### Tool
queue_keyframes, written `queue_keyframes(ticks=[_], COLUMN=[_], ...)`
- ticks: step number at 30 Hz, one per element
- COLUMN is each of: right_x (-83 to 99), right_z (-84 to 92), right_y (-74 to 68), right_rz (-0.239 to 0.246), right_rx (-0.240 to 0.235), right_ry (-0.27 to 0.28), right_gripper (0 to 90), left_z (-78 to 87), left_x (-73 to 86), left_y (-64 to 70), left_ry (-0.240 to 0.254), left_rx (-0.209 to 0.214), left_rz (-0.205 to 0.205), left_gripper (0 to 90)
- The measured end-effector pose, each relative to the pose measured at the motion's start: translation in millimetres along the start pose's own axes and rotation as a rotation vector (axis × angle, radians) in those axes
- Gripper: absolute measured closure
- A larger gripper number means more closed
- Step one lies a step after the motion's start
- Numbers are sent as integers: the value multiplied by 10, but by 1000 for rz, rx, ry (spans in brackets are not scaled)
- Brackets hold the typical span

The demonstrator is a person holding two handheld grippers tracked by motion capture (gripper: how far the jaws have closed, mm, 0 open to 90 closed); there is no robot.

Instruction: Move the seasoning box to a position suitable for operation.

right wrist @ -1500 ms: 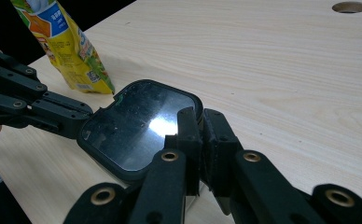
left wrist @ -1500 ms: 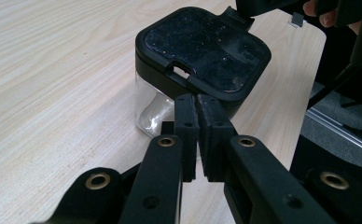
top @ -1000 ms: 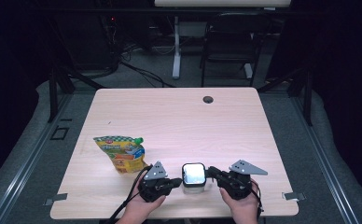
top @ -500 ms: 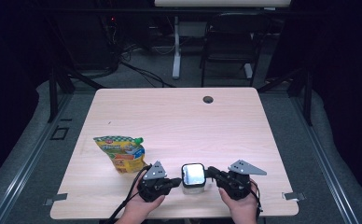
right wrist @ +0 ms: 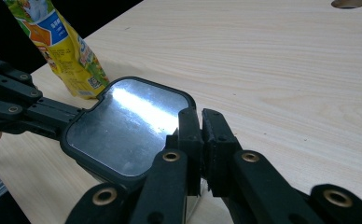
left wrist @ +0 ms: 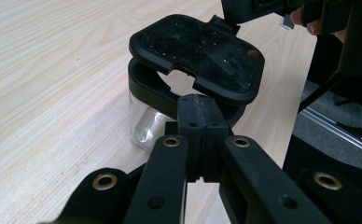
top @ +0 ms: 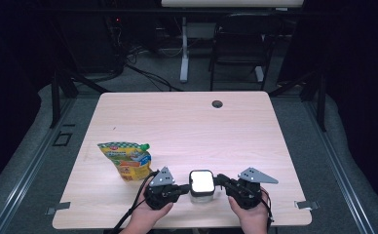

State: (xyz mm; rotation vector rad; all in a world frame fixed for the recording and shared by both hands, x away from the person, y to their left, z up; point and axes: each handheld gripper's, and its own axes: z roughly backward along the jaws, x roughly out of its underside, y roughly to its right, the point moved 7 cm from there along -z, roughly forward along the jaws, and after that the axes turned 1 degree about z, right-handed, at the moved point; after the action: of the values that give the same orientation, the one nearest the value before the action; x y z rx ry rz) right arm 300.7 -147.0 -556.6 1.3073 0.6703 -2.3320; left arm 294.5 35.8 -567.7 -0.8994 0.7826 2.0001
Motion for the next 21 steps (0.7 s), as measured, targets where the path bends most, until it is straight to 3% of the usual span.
queue_keyframes(ticks=[9, 16, 21], right_x=[-8, -46, -4], right_z=[48, 159, 195], right_y=[-28, -232, -357], right_rz=[68, 195, 230], right_rx=[23, 2, -23], right_ry=[-24, -38, -28], right_gripper=[769, 634, 554], left_z=[7, 19, 13], left_x=[-23, -141, -221], left_y=[4, 39, 71], left_ry=[0, 10, 9], left_rx=[-2, 2, 4], left_rz=[-3, -23, -34], left_gripper=[893, 888, 885])
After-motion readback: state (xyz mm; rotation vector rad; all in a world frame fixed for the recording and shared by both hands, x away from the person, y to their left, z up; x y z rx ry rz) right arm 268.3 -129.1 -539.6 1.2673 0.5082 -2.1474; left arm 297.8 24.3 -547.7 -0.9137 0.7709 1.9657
